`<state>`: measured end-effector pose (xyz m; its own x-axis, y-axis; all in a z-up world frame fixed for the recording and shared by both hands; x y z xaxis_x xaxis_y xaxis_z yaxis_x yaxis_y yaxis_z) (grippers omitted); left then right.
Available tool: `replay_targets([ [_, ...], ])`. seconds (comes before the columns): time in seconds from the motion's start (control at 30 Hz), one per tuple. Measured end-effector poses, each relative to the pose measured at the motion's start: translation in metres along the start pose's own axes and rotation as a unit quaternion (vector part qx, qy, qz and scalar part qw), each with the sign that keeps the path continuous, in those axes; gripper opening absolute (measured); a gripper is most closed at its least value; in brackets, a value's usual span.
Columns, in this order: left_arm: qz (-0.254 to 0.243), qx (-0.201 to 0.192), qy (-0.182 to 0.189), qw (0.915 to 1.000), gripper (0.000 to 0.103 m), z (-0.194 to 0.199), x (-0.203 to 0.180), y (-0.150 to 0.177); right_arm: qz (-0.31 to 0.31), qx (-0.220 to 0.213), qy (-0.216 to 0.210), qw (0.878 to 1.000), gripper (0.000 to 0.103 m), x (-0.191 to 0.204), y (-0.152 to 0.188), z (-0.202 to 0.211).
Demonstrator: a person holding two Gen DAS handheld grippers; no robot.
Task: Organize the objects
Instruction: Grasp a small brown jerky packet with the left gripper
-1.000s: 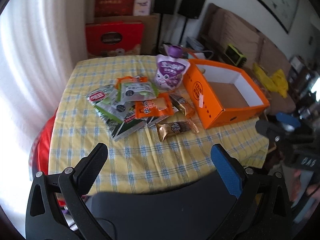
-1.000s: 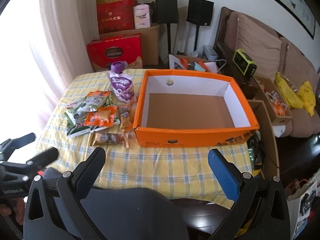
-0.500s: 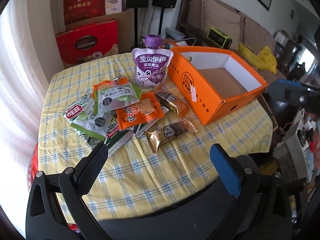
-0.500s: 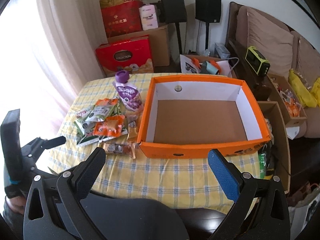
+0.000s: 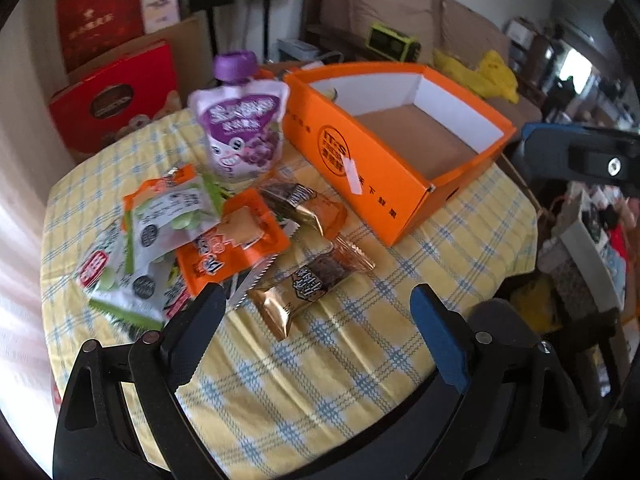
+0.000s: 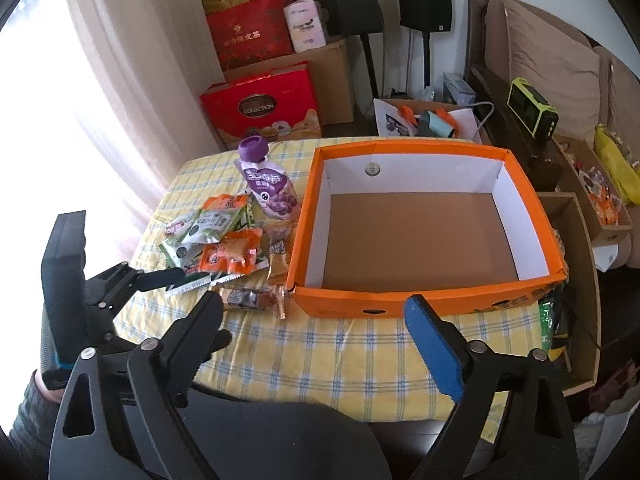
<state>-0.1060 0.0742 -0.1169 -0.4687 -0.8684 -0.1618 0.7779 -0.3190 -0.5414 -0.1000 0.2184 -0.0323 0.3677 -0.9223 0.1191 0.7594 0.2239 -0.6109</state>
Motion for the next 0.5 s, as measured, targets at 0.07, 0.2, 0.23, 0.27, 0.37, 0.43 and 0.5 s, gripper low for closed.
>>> replay_targets([
  [0.07, -0.019, 0.013, -0.004, 0.9997, 0.086, -0.009, 0.000, 0.000, 0.000, 0.000, 0.000, 1.000, 0.088, 0.000, 0.000, 0.000],
  [0.2, -0.048, 0.031, -0.002, 0.9983, 0.084, -0.021, -0.002, 0.003, 0.002, 0.002, -0.008, 1.000, 0.088, -0.001, 0.000, -0.002],
  [0.23, -0.054, 0.035, -0.003, 0.9979, 0.084, -0.023, -0.003, 0.004, 0.001, 0.002, -0.009, 1.000, 0.088, -0.001, 0.001, -0.002],
  [0.27, -0.056, 0.037, -0.003, 0.9977, 0.084, -0.025, -0.004, 0.004, 0.000, 0.003, -0.009, 1.000, 0.088, -0.002, 0.001, -0.003],
  [0.37, -0.061, 0.034, 0.002, 0.9975, 0.084, -0.026, -0.008, 0.004, -0.003, 0.000, -0.009, 1.000, 0.088, -0.003, -0.001, -0.003],
  [0.43, -0.059, 0.029, 0.001, 0.9978, 0.084, -0.025, -0.009, 0.001, -0.003, -0.003, -0.010, 1.000, 0.088, -0.003, -0.001, -0.002],
  [0.5, -0.049, 0.022, 0.011, 0.9985, 0.084, -0.022, -0.007, -0.006, -0.004, -0.005, -0.010, 1.000, 0.088, -0.003, 0.000, -0.001],
])
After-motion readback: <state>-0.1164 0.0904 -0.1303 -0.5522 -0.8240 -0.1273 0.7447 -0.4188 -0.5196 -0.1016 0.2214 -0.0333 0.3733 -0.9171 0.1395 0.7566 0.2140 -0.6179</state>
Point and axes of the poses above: each gripper's, at about its wrist camera, not at the fingertips, and z roughly against the way its jaws point, x to its left, y to its underside, the point moved 5 cm from there along -z, roughly the way its jaws point, and after that the axes turned 6 degrees about z, right-handed, at the moved point
